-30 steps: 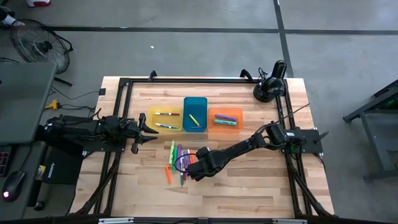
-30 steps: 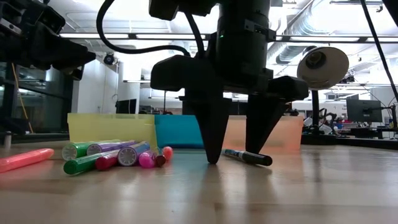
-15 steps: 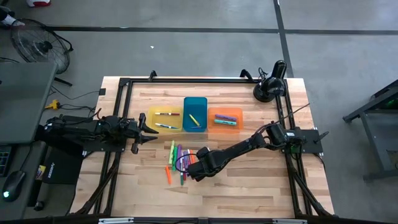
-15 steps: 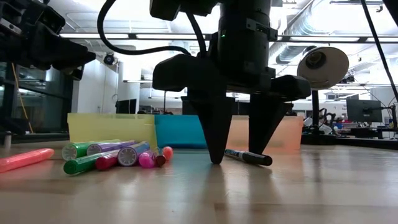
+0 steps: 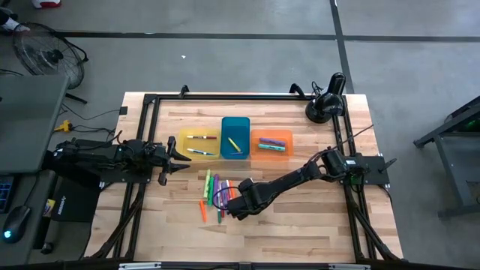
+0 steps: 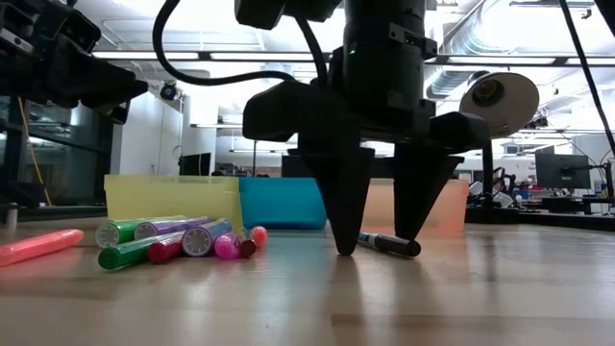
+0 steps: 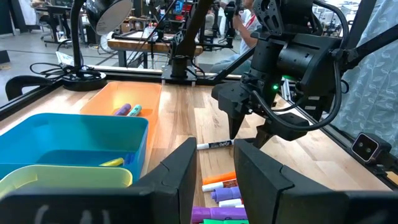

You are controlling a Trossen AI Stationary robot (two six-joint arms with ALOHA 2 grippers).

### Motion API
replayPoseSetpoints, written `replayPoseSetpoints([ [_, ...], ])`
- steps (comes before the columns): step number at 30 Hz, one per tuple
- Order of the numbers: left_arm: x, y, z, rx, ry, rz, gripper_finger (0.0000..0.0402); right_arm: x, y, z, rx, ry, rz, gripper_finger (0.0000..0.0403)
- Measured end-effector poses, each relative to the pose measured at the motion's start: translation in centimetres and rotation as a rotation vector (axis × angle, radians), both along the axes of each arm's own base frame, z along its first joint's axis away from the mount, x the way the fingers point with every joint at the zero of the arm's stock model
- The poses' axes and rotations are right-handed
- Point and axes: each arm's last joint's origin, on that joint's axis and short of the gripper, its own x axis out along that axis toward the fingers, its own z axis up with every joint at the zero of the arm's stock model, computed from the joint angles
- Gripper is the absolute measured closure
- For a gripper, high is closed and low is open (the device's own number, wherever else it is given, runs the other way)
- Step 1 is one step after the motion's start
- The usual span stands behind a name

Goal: Pick & Place Markers
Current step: Put the black dry erase marker into the yellow bin

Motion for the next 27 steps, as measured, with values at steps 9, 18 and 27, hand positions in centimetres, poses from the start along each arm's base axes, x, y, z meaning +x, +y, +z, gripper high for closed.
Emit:
replayPoseSetpoints([
  [9,0.0,0.0,0.0,0.0,0.0,0.0,0.0298,-0.19,0.24,0.01,0.042,0.025,-0.021,0.0144],
  [18,0.0,0.0,0.0,0.0,0.0,0.0,0.0298,-0.08,-0.01,0.01,0.043,0.025,-0.008,0.0146],
  [27,0.0,0.0,0.0,0.0,0.0,0.0,0.0298,0.14,-0.36,0.0,0.039,0.015,-0.009,0.0204],
])
